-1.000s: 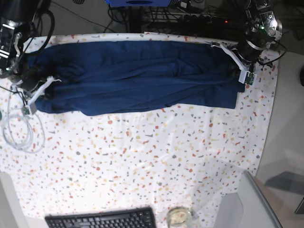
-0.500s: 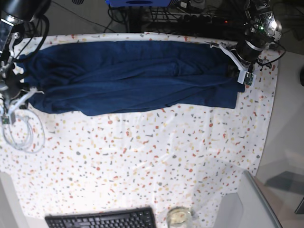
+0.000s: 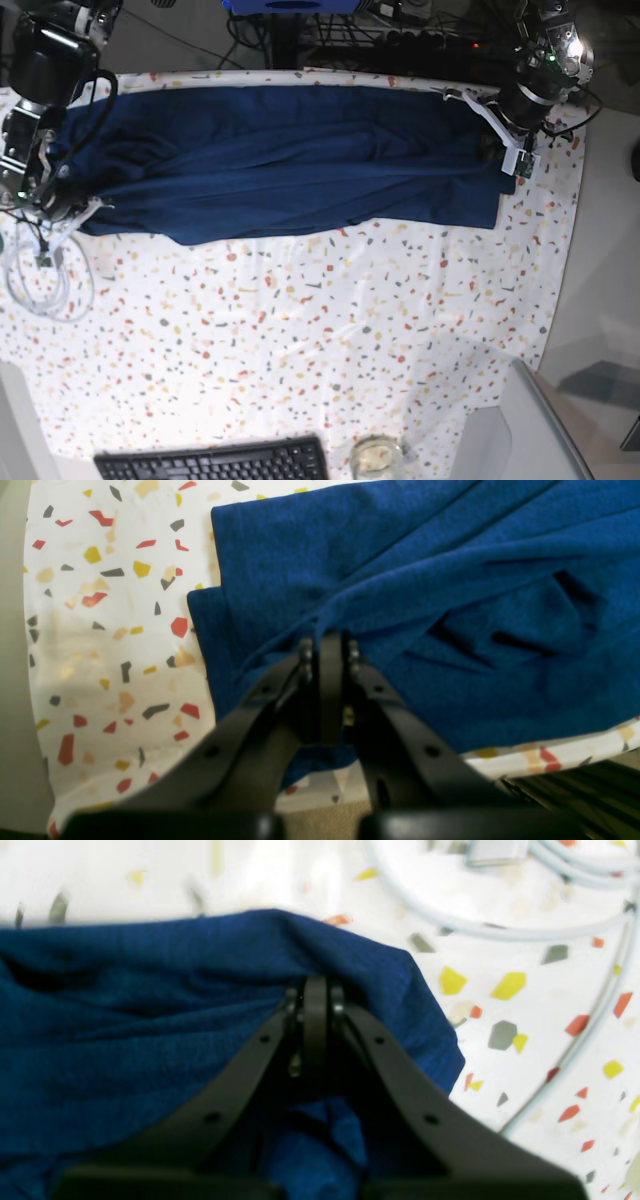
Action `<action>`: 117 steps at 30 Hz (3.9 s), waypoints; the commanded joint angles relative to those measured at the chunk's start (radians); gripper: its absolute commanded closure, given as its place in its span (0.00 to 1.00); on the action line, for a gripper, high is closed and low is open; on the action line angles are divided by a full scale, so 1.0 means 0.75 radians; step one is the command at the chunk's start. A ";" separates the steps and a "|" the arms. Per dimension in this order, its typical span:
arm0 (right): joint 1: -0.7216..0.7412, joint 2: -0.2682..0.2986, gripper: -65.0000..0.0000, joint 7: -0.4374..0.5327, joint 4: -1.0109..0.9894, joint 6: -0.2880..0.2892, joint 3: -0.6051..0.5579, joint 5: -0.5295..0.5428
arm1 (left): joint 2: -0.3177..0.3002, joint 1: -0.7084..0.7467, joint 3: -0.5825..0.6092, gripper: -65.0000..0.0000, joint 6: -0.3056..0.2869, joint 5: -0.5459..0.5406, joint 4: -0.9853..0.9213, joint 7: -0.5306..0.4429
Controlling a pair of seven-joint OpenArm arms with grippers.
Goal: Layout the t-shirt on the table in an organized manner, then fold the t-shirt properly
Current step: 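Pull the strip ends apart with both grippers to straighten it, then regrasp the strip end with the left gripper and tug it outward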
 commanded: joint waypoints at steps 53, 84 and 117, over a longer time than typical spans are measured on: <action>-0.080 -0.020 1.00 -0.013 0.290 -0.013 0.054 -0.022 | -0.010 -0.140 -0.007 1.00 0.000 -0.012 0.007 -0.019; -0.100 -0.078 1.00 -0.009 0.298 0.165 0.054 -0.022 | -0.227 -0.189 -0.322 0.37 -0.163 -0.708 -0.492 -0.037; -0.102 -0.084 1.00 -0.009 0.294 0.165 0.054 -0.022 | -0.229 -0.269 -0.294 0.11 -0.163 -0.589 -0.668 -0.029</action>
